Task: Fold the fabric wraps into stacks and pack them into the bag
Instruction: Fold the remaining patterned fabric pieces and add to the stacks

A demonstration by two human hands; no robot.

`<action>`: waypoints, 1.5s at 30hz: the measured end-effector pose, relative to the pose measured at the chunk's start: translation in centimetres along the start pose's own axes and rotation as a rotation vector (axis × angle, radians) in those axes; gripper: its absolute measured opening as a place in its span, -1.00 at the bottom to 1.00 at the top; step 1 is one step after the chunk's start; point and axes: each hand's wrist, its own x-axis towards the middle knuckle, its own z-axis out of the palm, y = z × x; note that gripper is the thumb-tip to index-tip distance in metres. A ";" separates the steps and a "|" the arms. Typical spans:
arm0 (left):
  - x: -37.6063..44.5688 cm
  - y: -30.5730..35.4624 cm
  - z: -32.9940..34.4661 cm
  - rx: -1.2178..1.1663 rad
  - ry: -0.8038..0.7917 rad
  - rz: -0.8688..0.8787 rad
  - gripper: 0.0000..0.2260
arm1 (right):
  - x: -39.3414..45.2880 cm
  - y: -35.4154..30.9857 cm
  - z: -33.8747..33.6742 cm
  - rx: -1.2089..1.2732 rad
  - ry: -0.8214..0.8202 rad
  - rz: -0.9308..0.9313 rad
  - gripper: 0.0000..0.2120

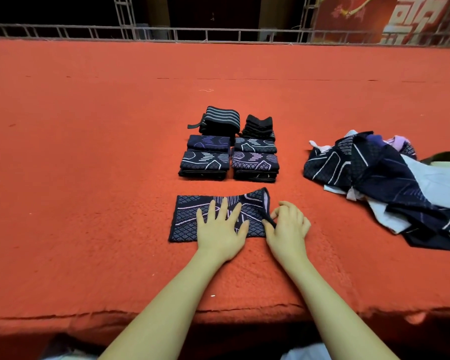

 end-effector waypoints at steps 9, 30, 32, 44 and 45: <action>0.9 -4.2 -1.4 0.016 -0.073 0.077 -0.49 | 1.0 -3.4 0.6 0.339 0.058 -0.202 -0.84; -0.9 -7.9 0.4 -0.055 0.461 -0.248 -0.68 | 0.5 -6.2 3.8 -0.343 -0.443 -0.348 -0.21; -0.9 -7.6 0.2 -0.070 0.428 -0.264 -0.58 | 0.5 -6.1 3.8 -0.344 -0.457 -0.345 -0.23; -0.5 -5.7 -3.2 -0.448 0.804 0.051 -0.65 | 0.4 -5.4 3.5 -0.212 -0.344 -0.286 -0.25; -0.2 -4.7 -3.8 -0.640 0.754 0.030 -0.65 | 0.5 -5.3 3.4 -0.120 -0.342 -0.250 -0.27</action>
